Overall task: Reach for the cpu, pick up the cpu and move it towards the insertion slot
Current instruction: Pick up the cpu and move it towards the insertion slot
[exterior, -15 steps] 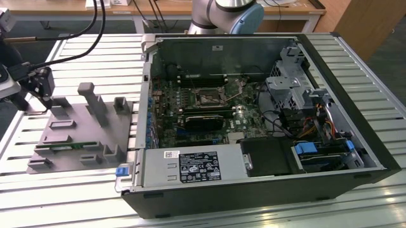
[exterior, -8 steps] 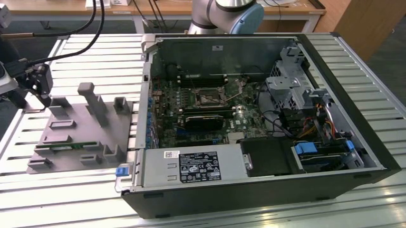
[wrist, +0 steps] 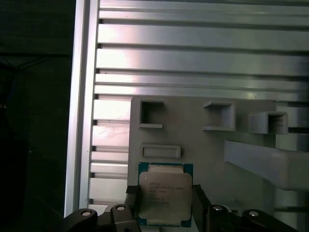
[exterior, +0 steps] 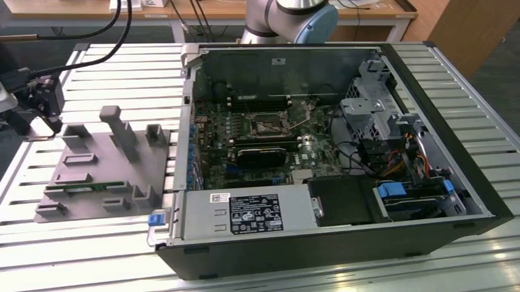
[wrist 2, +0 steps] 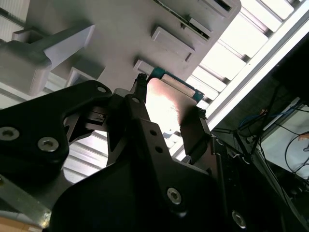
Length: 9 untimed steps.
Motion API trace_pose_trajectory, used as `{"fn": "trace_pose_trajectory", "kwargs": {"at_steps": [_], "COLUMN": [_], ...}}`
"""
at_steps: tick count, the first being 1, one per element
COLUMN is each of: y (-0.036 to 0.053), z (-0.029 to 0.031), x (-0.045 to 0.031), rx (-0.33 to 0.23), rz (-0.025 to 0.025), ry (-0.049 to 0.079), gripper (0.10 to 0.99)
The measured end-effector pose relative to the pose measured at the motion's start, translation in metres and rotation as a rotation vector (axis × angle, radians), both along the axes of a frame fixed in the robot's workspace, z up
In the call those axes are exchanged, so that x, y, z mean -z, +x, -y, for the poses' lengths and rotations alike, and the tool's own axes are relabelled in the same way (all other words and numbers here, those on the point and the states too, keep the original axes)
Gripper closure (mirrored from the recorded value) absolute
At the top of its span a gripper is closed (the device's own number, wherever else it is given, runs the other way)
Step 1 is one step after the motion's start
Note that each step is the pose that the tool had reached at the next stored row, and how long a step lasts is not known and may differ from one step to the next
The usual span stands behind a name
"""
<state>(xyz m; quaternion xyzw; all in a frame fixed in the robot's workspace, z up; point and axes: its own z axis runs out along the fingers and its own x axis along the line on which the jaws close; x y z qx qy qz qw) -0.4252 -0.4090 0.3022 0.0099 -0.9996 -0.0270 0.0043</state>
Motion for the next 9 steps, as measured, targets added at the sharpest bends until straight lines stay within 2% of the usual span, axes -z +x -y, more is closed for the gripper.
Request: {"fn": "trace_pose_trajectory", "kwargs": {"at_steps": [9], "y": [0.0000], "z": [0.0000], "x": [-0.0129], "rx": [0.000], "rz": [0.0000], "ry": [0.000], "gripper": [0.557]}}
